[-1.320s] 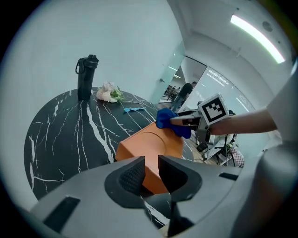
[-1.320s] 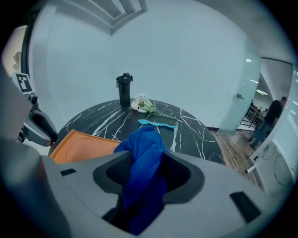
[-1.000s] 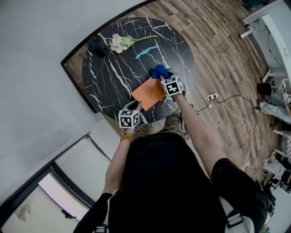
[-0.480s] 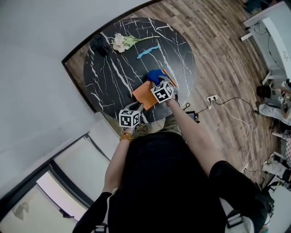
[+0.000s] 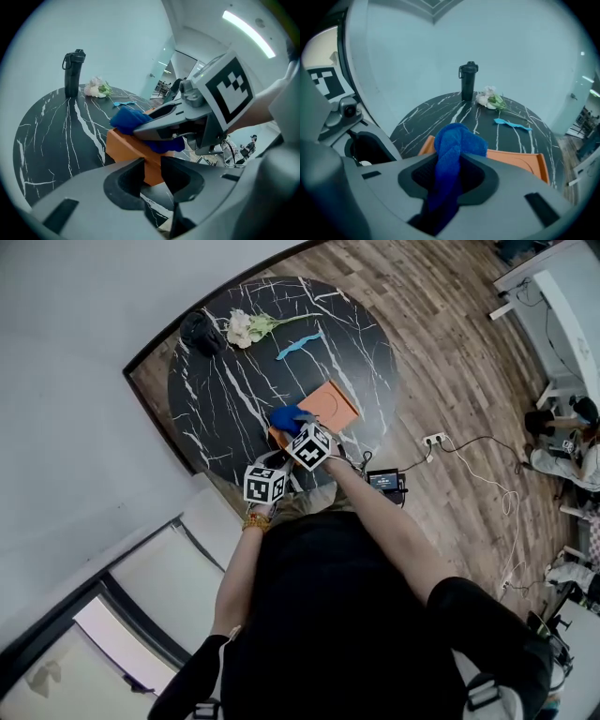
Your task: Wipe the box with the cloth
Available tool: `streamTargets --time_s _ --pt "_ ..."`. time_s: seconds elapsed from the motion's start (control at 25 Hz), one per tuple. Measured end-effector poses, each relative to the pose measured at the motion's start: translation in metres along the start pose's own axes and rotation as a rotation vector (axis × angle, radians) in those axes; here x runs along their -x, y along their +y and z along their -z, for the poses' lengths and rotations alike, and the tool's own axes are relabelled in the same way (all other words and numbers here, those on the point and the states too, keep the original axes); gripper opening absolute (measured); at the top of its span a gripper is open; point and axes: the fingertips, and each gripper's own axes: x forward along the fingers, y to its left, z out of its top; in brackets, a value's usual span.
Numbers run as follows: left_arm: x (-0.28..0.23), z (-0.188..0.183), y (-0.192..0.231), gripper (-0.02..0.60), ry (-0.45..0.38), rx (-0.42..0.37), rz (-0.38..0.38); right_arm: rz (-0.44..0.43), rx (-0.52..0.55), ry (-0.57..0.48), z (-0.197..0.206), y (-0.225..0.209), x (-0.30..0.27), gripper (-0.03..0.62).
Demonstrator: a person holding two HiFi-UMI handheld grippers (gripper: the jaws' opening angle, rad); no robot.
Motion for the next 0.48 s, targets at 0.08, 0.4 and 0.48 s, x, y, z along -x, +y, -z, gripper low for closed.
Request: streamTargets --time_s 0.08,0.4,0.48 --pt "0.000 0.004 -0.006 0.110 0.011 -0.051 0.002 -0.044 -0.016 -0.003 -0.003 0.014 -0.003 0.104" --pt "0.000 0.008 -0.011 0.110 0.023 -0.069 0.016 -0.089 -0.215 -0.255 -0.012 -0.039 0.047 0.106" --pt "-0.001 0.009 -0.010 0.110 0.021 -0.065 0.020 0.140 -0.187 -0.249 0.005 -0.096 0.065 0.106"
